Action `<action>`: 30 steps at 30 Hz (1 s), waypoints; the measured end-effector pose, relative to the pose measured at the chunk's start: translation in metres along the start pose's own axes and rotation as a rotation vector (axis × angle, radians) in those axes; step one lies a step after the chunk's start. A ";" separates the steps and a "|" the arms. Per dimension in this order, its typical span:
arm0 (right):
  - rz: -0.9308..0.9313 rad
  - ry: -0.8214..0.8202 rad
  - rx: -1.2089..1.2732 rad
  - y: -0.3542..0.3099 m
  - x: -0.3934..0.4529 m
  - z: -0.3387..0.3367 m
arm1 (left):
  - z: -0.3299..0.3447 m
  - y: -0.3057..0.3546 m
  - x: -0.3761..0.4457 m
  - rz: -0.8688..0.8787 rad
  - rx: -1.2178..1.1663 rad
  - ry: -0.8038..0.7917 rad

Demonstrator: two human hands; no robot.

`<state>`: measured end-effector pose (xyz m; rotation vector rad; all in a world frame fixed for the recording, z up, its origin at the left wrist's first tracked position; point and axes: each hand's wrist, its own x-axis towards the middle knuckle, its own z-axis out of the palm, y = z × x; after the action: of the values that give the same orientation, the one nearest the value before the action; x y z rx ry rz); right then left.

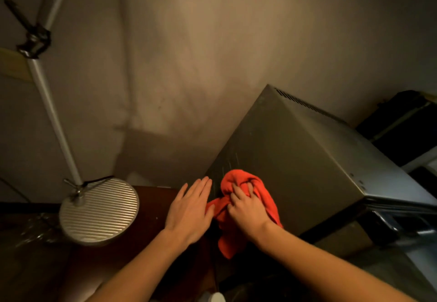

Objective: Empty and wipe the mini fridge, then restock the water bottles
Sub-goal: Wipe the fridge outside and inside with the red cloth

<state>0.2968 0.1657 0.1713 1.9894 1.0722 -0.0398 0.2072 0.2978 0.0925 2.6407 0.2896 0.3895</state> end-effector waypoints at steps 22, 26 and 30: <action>0.040 0.238 0.148 -0.028 -0.069 0.024 | 0.024 0.001 -0.016 -0.019 -0.077 0.041; 0.002 0.223 0.096 -0.024 -0.084 0.028 | 0.018 0.000 -0.022 -0.016 -0.097 0.014; -0.018 0.140 0.102 -0.019 -0.051 0.013 | 0.017 -0.007 -0.025 -0.032 -0.087 0.029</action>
<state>0.2556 0.1274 0.1703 2.0996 1.1984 0.0368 0.1879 0.2900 0.0690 2.5439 0.3162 0.4206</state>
